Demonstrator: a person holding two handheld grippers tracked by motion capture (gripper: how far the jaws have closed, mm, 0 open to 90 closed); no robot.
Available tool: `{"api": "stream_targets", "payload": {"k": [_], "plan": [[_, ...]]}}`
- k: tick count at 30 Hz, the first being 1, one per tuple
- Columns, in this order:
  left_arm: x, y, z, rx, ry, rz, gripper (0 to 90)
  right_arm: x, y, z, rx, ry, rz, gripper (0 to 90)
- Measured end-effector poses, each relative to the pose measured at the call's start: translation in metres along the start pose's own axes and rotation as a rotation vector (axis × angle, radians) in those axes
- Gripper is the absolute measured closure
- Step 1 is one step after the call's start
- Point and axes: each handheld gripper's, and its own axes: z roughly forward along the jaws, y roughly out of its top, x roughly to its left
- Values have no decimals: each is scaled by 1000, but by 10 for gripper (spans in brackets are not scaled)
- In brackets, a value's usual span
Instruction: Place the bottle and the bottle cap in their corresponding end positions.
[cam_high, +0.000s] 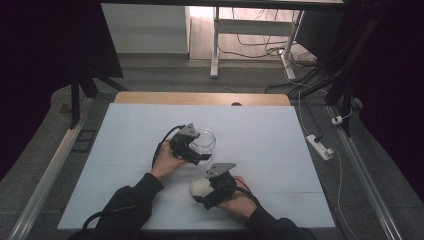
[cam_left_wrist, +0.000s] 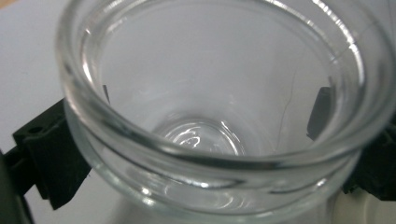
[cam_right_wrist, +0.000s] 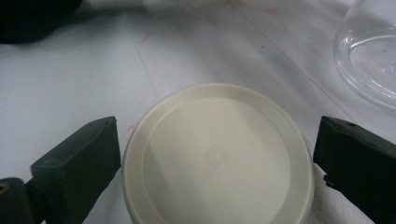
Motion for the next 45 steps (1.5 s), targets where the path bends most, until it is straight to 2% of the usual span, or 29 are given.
{"api": "stream_targets", "payload": {"k": [6,10,13,16,26,33,45], "plan": [[1,0,-8,-28,4,-12,0,0,1,-3,-20,2,7,1],[0,-1,-16,-24,-1,-27,0,0,2,-6,-36,2,1,1],[-1,-1,-22,-15,6,-21,0,0,4,-11,-54,0,3,1],[-3,-2,-27,-25,8,-25,0,0,5,-15,-70,-2,3,1],[-9,-10,-46,-20,25,-45,0,-3,5,-30,-108,8,32,1],[-15,-15,-60,-21,23,-60,0,-5,4,-37,-124,6,40,0],[-33,-26,-80,-14,19,-73,0,-10,0,-50,-138,-28,64,0]]}}
